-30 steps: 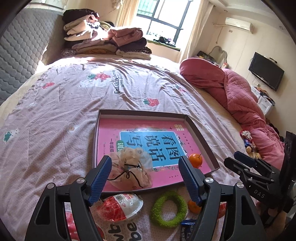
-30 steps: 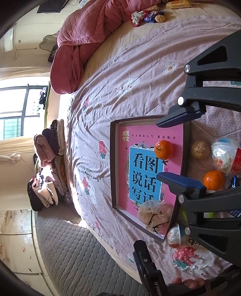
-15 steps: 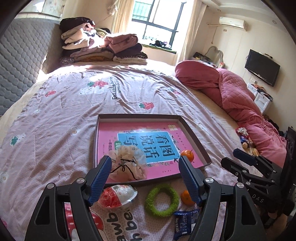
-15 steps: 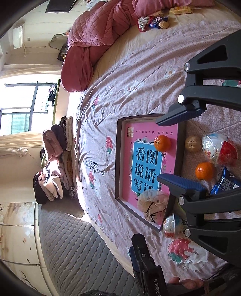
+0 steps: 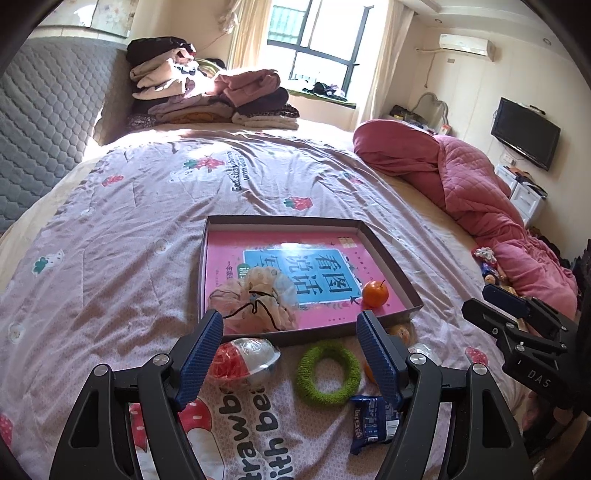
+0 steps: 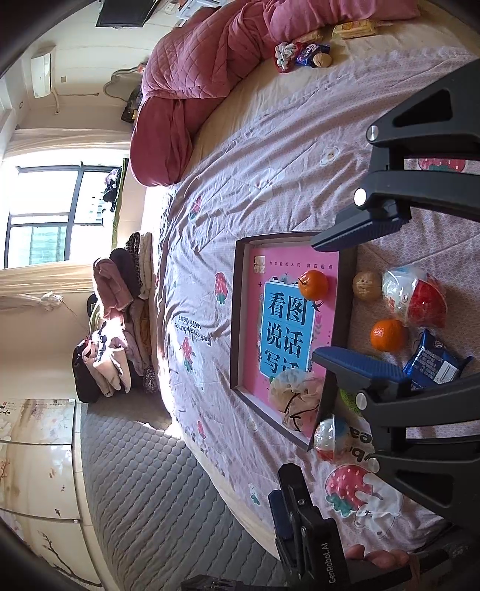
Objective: Organize objects
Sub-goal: 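Move the left gripper to the blue snack packet while the right approaches the red net bag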
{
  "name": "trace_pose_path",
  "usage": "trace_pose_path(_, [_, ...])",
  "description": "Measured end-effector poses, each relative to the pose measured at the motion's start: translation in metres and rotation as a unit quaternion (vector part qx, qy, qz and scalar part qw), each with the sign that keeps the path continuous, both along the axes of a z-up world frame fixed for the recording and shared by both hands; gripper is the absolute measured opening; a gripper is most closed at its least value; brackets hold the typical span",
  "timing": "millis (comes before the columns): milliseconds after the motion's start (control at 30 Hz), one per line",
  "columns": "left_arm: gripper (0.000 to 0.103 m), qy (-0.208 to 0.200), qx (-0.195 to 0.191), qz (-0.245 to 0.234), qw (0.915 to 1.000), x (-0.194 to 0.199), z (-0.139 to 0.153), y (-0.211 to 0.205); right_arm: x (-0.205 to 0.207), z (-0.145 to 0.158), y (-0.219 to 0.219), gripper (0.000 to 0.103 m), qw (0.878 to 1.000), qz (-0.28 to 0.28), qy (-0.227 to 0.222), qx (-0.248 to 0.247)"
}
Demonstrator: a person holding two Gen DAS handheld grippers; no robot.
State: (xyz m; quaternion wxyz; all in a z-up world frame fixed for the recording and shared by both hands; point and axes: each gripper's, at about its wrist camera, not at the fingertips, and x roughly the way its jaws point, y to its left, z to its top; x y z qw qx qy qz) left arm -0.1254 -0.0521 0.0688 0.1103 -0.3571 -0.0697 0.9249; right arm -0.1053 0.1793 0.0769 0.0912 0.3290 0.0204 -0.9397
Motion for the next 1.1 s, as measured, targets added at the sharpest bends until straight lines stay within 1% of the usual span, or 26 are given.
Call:
trace_pose_path(433, [0.076, -0.008, -0.015, -0.024, 0.9996, 0.022, -0.017, 0.015, 0.014, -0.009, 0.004, 0.053, 1.000, -0.006, -0.012, 0.008])
trace_pose_path(733, [0.076, -0.032, -0.022, -0.043, 0.9983, 0.035, -0.041, 0.030, 0.019, -0.019, 0.006, 0.053, 1.000, -0.008, -0.024, 0.009])
trace_pose_path(833, [0.076, -0.036, -0.030, -0.053, 0.9975, 0.038, -0.046, 0.038, 0.021, -0.023, 0.007, 0.053, 1.000, -0.007, -0.028, 0.010])
trace_pose_path(967, [0.076, -0.042, -0.028, -0.063, 0.9968, 0.042, -0.054, 0.047, 0.024, -0.028, 0.007, 0.053, 0.999, -0.006, -0.034, 0.011])
trace_pose_path(1100, [0.076, -0.052, -0.036, -0.075, 0.9952, 0.046, -0.062, 0.056, 0.026, -0.034, 0.008, 0.053, 0.999, -0.006, -0.041, 0.012])
